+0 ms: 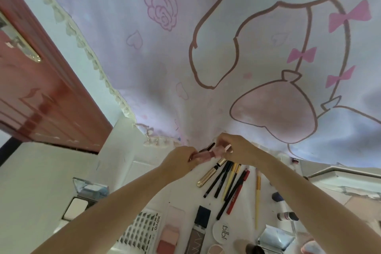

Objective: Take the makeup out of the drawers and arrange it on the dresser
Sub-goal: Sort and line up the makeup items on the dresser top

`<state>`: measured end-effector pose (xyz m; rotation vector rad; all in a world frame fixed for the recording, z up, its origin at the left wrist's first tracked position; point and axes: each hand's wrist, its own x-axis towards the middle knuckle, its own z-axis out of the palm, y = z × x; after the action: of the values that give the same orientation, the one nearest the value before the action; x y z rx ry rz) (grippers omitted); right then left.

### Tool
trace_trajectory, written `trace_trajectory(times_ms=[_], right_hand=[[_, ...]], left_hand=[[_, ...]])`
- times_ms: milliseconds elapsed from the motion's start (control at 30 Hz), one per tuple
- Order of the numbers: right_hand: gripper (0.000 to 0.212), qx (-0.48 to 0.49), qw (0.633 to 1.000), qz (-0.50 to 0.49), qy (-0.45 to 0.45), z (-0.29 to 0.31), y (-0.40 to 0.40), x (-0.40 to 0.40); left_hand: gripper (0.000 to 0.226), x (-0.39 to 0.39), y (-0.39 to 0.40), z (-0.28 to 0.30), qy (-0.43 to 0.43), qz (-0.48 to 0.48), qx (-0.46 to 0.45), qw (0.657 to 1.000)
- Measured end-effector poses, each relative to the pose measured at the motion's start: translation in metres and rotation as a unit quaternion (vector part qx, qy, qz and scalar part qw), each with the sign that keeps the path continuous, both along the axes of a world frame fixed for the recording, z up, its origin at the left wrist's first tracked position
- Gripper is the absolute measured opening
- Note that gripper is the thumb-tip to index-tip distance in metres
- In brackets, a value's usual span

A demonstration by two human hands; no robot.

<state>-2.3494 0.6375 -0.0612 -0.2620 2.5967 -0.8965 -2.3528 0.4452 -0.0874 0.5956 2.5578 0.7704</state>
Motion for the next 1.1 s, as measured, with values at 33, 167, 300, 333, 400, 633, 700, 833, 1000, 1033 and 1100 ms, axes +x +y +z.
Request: trace_trajectory(times_ms=[33,167,300,333,400,633,700,833,1000,1033,1100], right_hand=[[0.019,0.019,1.0,0.019,0.004,-0.008,0.0,-0.003],[0.028,0.072,0.992,0.102,0.004,-0.041,0.0,-0.017],[0.025,0.085,0.988,0.124,0.023,-0.069,0.005,-0.029],[0.026,0.084,0.987,0.131,0.026,-0.076,0.007,-0.032],[0.028,0.091,0.982,0.161,0.027,-0.086,0.009,-0.036],[0.029,0.126,0.975,0.176,0.046,-0.114,0.012,-0.035],[0.033,0.15,0.973,0.175,0.022,-0.112,0.011,-0.036],[0.034,0.152,0.972,0.181,0.011,-0.114,0.012,-0.037],[0.037,0.161,0.968,0.189,-0.023,-0.118,0.013,-0.036],[0.038,0.163,0.968,0.189,-0.028,-0.119,0.014,-0.035],[0.038,0.162,0.968,0.188,-0.029,-0.12,0.015,-0.035]], left_hand=[[0.031,0.001,0.001,-0.008,0.0,0.0,-0.014,1.0],[0.038,0.002,0.009,-0.028,0.012,0.008,-0.052,0.999],[0.042,0.001,0.019,-0.042,0.014,0.027,-0.087,0.996],[0.043,0.001,0.022,-0.046,0.008,0.032,-0.097,0.995],[0.045,0.002,0.028,-0.054,-0.01,0.042,-0.115,0.992],[0.04,0.008,0.038,-0.078,-0.058,0.084,-0.136,0.985],[0.038,0.009,0.04,-0.081,-0.067,0.096,-0.131,0.984],[0.038,0.009,0.04,-0.085,-0.078,0.106,-0.124,0.983],[0.036,0.012,0.04,-0.088,-0.085,0.102,-0.131,0.982],[0.034,0.013,0.04,-0.087,-0.084,0.098,-0.133,0.983],[0.032,0.013,0.04,-0.086,-0.079,0.097,-0.132,0.983]])
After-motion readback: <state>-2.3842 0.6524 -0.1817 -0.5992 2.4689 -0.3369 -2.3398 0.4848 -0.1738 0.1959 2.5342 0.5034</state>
